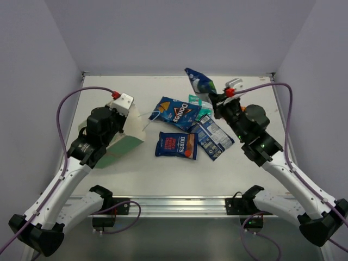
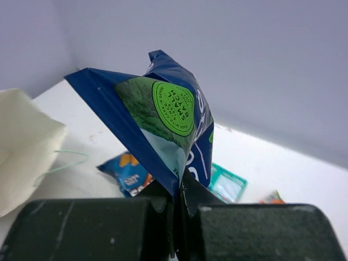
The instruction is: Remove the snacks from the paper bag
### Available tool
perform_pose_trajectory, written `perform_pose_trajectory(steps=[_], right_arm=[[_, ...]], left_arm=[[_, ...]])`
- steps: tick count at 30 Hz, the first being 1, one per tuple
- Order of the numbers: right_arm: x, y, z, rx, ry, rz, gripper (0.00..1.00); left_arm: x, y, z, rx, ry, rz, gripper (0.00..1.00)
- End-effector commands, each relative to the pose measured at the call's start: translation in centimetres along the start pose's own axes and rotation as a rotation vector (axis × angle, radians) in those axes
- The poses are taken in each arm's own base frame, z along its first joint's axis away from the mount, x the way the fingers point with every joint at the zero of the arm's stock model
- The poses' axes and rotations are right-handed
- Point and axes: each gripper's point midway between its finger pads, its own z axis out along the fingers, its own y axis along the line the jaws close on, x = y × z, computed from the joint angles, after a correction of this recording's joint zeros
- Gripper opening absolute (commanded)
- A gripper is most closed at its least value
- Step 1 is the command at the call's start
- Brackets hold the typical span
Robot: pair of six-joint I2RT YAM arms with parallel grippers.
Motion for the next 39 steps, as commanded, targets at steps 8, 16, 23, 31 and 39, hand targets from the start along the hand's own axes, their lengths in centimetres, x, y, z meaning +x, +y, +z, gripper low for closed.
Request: perform_pose_trajectory(steps=[8, 16, 23, 31, 39], right_arm=[[13.4, -13.6, -7.6, 0.557, 0.244, 0.675, 0.00], [22.5, -16.2, -11.1, 0.708, 0.258, 1.126, 0.00], [29.1, -14.8, -15.5, 0.958, 0.392, 1.387, 0.92], [17.8, -19.6, -17.2, 1.078, 0.304, 1.031, 0.99], [11.3, -22.8, -18.8, 1.181, 0.258, 0.752, 0.99]], left_arm=[[-10.6, 4.4, -2.5, -0.131, -0.264, -0.179, 0.00], [-11.7, 4.7, -2.9, -0.145, -0.315, -0.282, 0.00], [-9.5, 4.1, -2.2, -0.144, -0.304, -0.323, 0.00], [-8.2, 5.8, -2.2, -0.222, -0.278, -0.363, 0.00], [-5.4, 6.7, 0.5, -0.289, -0.180, -0.434, 0.00]])
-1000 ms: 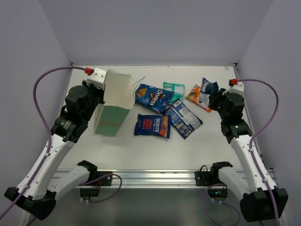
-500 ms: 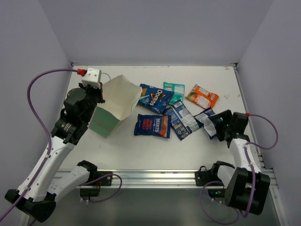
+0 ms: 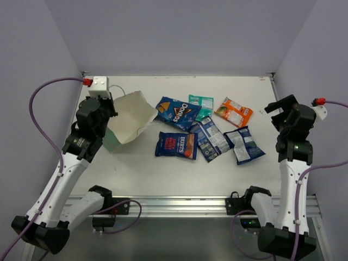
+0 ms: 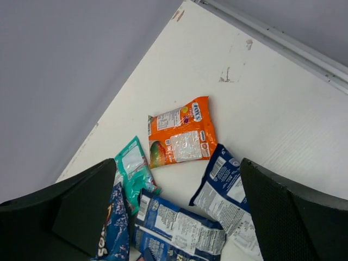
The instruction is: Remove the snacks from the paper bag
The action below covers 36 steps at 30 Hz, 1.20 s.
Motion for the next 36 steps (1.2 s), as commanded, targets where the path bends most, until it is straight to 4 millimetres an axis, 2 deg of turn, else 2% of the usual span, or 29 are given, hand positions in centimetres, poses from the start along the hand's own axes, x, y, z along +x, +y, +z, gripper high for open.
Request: perform_pose_trajectory(steps=[1, 6, 7, 11, 14, 15, 16, 18, 19, 22, 25, 30, 33, 36], right_arm=[[-0.1, -2.8, -0.4, 0.134, -0.018, -0.117, 0.99], [1.1, -0.6, -0.3, 0.013, 0.022, -0.155, 0.99], [1.2, -0.2, -0.4, -0.007, 0.028, -0.161, 0.99], [2.1, 0.9, -0.5, -0.072, 0.052, -0.202, 0.99], [2.9, 1.3, -0.6, -0.104, 0.071, -0.224, 0.99], [2.9, 1.5, -0.8, -0.114, 0.070, -0.236, 0.99], [2.9, 1.8, -1.0, -0.125, 0.070, -0.248, 0.99], [2.6, 2.4, -1.4, -0.151, 0.060, -0.276, 0.99], [2.6, 2.8, -1.5, -0.166, 0.060, -0.286, 0.99], [2.2, 3.7, -2.2, -0.198, 0.052, -0.312, 0.99], [1.7, 4.3, -2.8, -0.218, 0.039, -0.333, 0.99], [0.7, 5.2, -3.7, -0.243, 0.003, -0.371, 0.99], [0.7, 5.8, -4.2, -0.276, 0.011, -0.378, 0.99], [0.4, 6.3, -4.7, -0.298, 0.005, -0.391, 0.99]], left_arm=[[0.4, 0.5, 1.5, -0.049, 0.002, -0.067, 0.00], [1.9, 1.1, 3.4, -0.076, 0.067, -0.101, 0.00], [1.6, 1.2, 3.7, -0.084, 0.068, -0.110, 0.00], [2.4, 3.4, 5.3, -0.150, 0.125, -0.126, 0.00], [2.6, 4.4, 5.7, -0.175, 0.140, -0.137, 0.00], [2.8, 4.2, 5.7, -0.157, 0.148, -0.141, 0.00], [2.4, 4.1, 5.6, -0.148, 0.144, -0.146, 0.10], [2.1, 3.9, 5.3, -0.133, 0.148, -0.147, 0.23], [1.6, 3.9, 5.2, -0.129, 0.141, -0.147, 0.37], [1.3, 4.2, 4.6, -0.139, 0.145, -0.136, 0.56], [1.3, 4.4, 4.0, -0.145, 0.148, -0.129, 0.68], [1.2, 3.8, 3.3, -0.104, 0.149, -0.128, 0.81], [0.8, 3.2, 2.9, -0.067, 0.149, -0.132, 0.85], [0.5, 3.3, 2.3, -0.063, 0.155, -0.120, 0.96]])
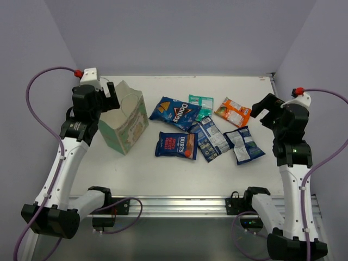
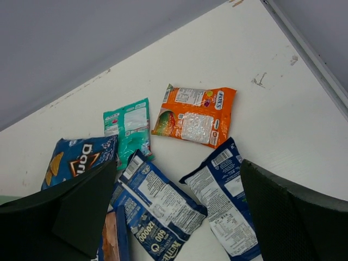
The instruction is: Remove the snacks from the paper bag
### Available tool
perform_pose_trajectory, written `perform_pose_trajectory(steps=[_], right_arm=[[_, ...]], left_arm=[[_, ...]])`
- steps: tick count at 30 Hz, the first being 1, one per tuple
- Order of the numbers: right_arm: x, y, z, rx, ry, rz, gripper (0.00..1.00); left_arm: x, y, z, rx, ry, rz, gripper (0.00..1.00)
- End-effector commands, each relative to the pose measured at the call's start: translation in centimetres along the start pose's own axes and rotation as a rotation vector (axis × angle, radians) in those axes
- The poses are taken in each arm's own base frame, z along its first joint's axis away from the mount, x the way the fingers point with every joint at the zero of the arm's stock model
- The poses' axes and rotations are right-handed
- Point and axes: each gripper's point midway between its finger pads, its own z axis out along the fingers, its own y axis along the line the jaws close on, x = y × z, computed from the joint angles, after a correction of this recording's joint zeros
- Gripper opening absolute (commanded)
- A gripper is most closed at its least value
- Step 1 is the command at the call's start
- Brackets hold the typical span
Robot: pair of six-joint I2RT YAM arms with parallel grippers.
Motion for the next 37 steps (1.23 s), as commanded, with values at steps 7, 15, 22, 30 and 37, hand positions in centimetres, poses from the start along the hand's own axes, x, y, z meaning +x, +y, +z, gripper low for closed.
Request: perform_pose_trajectory(steps=[7, 15, 22, 30, 37], right_arm=[[-8.0, 4.1, -5.8, -0.138, -0.204, -0.131, 0.99], [-16.8, 7.8, -15.9, -0.265, -0.504, -0.244, 0.99], [-19.7, 5.9, -23.5, -0.277, -0.735, -0.246, 0.99], [-20.0, 3.0, -27.6, -0.228, -0.908, -0.242, 0.99], [-19.9, 2.2, -28.4, -0.205, -0.937, -0.247, 0.99]], left_arm=[[-5.8, 1.2, -6.4, -0.014, -0.104, -0.003, 1.00], [-14.4, 4.0, -16.3, -0.097, -0.388, -0.013, 1.00], [-18.9, 4.4, -23.8, -0.026, -0.601, -0.068, 1.00], [-18.8, 4.6, -25.1, -0.003, -0.646, -0.047, 1.00], [-19.1, 4.8, -25.0, -0.019, -0.666, -0.035, 1.00]])
